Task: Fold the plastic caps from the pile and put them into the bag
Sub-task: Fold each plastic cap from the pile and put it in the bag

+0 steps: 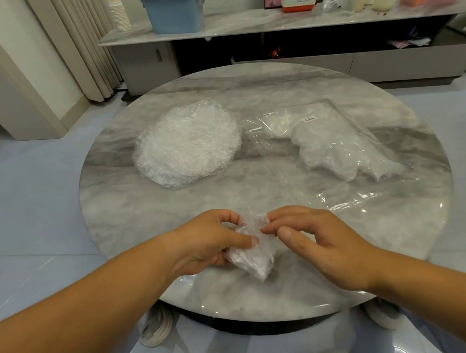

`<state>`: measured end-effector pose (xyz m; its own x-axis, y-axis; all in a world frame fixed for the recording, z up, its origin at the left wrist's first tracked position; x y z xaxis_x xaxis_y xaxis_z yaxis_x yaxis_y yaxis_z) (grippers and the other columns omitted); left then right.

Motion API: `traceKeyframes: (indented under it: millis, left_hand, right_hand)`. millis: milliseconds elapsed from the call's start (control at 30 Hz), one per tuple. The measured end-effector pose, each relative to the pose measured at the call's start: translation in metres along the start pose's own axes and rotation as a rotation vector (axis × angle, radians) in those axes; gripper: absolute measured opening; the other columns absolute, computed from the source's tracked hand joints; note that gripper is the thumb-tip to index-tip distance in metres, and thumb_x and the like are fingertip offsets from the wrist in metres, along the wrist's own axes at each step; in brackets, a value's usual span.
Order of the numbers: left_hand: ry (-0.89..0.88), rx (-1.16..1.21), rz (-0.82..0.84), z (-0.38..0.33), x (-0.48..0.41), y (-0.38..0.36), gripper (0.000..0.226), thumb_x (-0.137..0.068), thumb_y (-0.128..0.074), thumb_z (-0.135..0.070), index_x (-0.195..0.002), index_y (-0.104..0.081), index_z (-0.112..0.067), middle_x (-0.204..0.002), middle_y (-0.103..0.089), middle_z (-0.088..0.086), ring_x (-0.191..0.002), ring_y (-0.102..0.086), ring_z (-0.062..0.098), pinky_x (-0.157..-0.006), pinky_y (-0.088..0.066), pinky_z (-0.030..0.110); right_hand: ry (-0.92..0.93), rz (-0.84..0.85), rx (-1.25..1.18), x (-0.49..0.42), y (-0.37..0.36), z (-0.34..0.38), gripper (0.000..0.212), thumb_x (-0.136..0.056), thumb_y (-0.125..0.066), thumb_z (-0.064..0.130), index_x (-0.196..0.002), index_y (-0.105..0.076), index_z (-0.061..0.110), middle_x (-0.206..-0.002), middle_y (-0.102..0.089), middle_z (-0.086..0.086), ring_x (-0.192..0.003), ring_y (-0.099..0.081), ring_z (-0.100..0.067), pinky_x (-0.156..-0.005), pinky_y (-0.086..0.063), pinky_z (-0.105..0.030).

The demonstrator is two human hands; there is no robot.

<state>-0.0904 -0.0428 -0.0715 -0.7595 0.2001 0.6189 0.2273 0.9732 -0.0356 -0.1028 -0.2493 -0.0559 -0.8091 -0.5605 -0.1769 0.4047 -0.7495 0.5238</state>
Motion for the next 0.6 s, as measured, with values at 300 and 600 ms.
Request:
traceKeyframes:
  millis: [300,600]
  left_hand:
    - [0.114,0.144,0.16,-0.009,0.009,0.008,0.038,-0.089,-0.062,0.011,-0.125,-0.059,0.0,-0.106,-0.072,0.018,-0.094,-0.072,0.025,-0.088,-0.06,0.038]
    - [0.071,-0.082,0.039,-0.007,0.007,-0.003,0.049,-0.083,-0.079,-0.036,-0.114,-0.065,0.0,-0.097,-0.075,0.014,-0.087,-0.074,0.024,-0.08,-0.06,0.038]
  right_hand:
    - [0.264,0.1,0.375,0.01,-0.008,-0.003,0.049,-0.101,-0.044,0.052,-0.118,-0.074,0.017,-0.124,-0.069,0.004,-0.115,-0.063,-0.011,-0.091,-0.054,-0.033]
    - [0.405,0.399,0.761,0.016,-0.022,-0.005,0.052,-0.1,-0.046,0.053,-0.137,-0.052,0.017,-0.129,-0.059,0.002,-0.125,-0.047,-0.021,-0.1,-0.042,-0.038]
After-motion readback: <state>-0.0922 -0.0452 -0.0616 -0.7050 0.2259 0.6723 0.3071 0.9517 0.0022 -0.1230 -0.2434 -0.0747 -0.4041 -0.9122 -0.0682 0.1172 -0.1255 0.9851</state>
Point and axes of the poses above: each hand's wrist, its own x-axis away from the middle knuckle, its own y-axis out of the back of the hand, z = x × y, the point moved 2 cm from there along -x, towards the middle knuckle
